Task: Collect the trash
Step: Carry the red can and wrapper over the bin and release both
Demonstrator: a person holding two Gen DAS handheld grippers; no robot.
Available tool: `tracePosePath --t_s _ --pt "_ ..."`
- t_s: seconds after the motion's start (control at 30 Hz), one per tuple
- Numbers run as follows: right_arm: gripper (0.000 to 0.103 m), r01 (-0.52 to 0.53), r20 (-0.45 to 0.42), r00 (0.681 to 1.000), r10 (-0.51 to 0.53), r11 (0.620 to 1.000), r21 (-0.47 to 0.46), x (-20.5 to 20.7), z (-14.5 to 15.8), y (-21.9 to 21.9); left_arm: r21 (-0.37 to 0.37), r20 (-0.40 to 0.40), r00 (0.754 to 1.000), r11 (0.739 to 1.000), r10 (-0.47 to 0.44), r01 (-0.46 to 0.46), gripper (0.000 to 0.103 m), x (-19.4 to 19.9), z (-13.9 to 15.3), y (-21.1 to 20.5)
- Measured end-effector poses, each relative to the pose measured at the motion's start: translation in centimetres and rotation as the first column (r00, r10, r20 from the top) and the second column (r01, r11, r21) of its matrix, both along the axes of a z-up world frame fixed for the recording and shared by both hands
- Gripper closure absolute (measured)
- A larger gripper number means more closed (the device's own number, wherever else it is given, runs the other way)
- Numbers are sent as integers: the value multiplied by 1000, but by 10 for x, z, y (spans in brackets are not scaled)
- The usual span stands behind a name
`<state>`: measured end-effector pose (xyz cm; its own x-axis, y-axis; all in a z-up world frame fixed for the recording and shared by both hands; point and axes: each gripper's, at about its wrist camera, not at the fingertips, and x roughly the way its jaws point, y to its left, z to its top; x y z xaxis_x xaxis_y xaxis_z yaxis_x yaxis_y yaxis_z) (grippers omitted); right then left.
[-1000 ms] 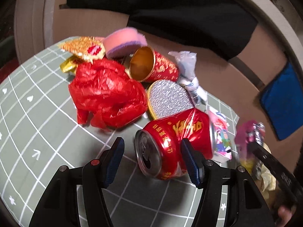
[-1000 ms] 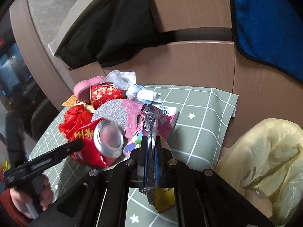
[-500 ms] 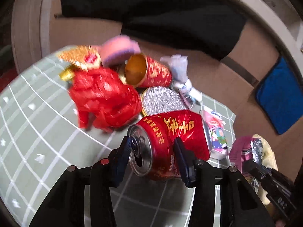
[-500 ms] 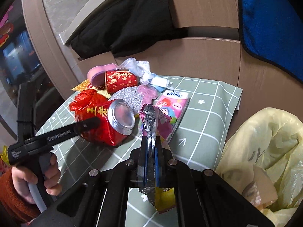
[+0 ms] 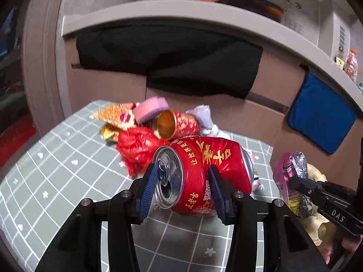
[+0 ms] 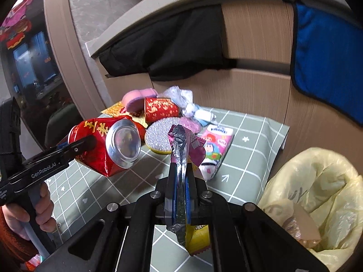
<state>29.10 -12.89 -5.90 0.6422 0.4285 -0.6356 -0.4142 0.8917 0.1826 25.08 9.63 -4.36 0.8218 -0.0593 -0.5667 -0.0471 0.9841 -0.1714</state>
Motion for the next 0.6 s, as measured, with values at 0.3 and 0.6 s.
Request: tracePosePath --t_s 0.3,0.6 --pt "98 22 115 993 -22 1000 3 -15 43 -14 14 103 994 999 -46 45 56 -12 45 -22" --pt "98 111 260 960 -108 994 5 -34 96 -63 50 198 962 982 -190 183 56 -12 90 -90"
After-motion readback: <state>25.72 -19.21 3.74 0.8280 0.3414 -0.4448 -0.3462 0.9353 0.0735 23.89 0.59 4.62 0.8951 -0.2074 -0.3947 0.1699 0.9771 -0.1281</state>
